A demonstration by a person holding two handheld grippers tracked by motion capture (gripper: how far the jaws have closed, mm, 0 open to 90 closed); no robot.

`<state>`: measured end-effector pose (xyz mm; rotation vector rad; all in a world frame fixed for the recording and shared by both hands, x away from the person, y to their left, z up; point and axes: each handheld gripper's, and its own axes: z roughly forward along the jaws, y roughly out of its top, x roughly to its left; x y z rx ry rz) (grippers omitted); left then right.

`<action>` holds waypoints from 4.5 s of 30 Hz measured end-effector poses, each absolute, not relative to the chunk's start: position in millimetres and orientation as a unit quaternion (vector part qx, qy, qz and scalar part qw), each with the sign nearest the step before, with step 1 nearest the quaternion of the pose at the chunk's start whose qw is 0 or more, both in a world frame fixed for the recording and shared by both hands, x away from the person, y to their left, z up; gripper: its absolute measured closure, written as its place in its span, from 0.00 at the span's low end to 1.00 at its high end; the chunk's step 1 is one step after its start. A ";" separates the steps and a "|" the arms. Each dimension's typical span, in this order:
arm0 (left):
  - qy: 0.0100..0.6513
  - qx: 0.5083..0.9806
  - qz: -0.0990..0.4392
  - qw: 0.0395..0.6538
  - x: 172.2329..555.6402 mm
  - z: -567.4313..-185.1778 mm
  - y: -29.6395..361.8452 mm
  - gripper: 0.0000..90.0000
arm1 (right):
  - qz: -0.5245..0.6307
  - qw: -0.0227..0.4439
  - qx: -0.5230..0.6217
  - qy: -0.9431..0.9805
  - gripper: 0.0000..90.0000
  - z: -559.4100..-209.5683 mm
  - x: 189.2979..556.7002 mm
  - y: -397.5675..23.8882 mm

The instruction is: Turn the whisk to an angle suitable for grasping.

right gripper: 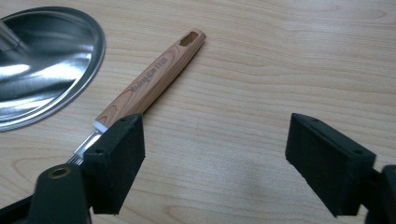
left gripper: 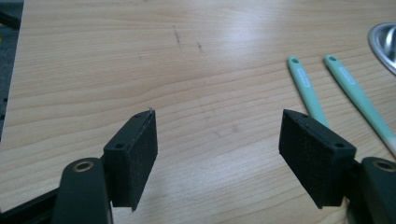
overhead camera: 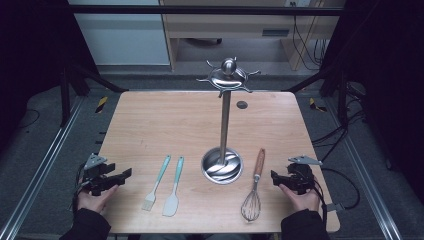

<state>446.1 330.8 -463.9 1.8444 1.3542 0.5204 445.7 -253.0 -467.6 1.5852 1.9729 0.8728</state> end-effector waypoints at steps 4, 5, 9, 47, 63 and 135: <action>0.525 0.732 0.201 0.385 445.2 -464.1 326.9 0.32 | 0.320 0.227 0.571 0.722 0.27 -465.0 444.2 -249.0; 0.526 0.732 0.199 0.384 444.9 -464.0 326.5 0.34 | 0.320 0.227 0.572 0.721 0.28 -464.0 443.4 -247.5; 0.525 0.734 0.197 0.383 443.7 -462.2 326.5 0.35 | 0.323 0.228 0.569 0.721 0.31 -461.1 441.1 -241.7; 0.518 0.749 0.197 0.363 446.0 -462.0 320.1 0.35 | 0.258 0.163 0.608 0.733 0.55 -479.1 486.2 -186.9; 0.518 0.752 0.196 0.358 446.5 -462.5 319.7 0.36 | 0.244 0.157 0.607 0.740 0.73 -479.0 486.4 -189.0; 0.517 0.756 0.188 0.355 447.1 -462.9 319.2 0.36 | 0.194 0.109 0.576 0.787 0.90 -474.6 468.6 -204.0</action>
